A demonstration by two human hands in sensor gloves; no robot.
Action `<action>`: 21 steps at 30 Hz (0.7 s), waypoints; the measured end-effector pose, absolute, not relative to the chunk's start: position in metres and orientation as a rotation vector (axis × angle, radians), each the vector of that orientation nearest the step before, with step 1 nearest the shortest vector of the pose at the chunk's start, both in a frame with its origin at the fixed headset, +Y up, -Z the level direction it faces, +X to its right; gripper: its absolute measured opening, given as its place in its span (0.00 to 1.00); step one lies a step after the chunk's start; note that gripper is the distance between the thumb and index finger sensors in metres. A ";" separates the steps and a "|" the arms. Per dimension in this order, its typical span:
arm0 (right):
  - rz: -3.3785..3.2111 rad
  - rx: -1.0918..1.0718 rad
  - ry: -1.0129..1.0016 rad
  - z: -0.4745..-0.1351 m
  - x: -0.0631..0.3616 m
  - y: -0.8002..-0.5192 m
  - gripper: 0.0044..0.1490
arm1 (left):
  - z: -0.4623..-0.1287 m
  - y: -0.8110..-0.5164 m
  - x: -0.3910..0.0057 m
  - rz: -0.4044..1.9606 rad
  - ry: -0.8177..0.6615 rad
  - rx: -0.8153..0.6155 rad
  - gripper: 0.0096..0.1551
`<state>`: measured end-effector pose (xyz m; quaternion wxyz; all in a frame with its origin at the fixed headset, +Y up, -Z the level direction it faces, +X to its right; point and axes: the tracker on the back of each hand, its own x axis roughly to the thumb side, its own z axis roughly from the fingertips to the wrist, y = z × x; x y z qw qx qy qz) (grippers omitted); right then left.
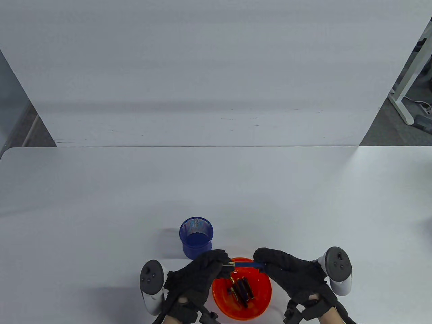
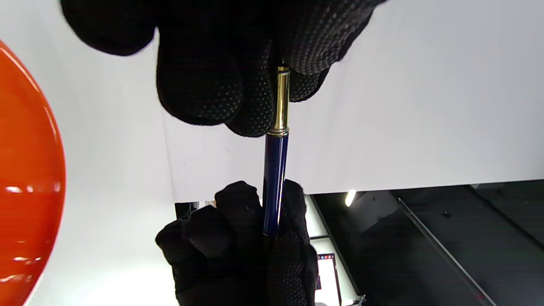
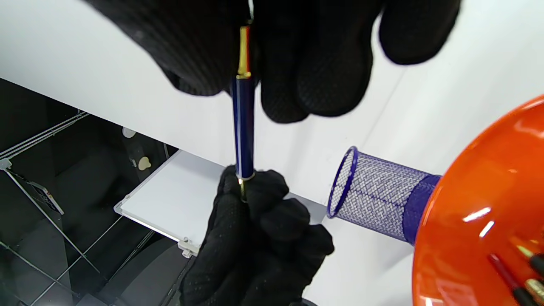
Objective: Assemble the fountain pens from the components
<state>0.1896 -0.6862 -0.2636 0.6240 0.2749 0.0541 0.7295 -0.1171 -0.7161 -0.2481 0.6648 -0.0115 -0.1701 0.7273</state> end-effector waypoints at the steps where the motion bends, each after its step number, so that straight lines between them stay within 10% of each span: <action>1: 1.676 0.636 0.123 -0.263 0.190 -0.686 0.26 | -0.248 -0.716 -0.117 1.633 -0.388 -0.023 0.21; 21: 1.696 0.657 0.127 -0.262 0.190 -0.684 0.24 | -0.248 -0.717 -0.118 1.644 -0.383 -0.023 0.21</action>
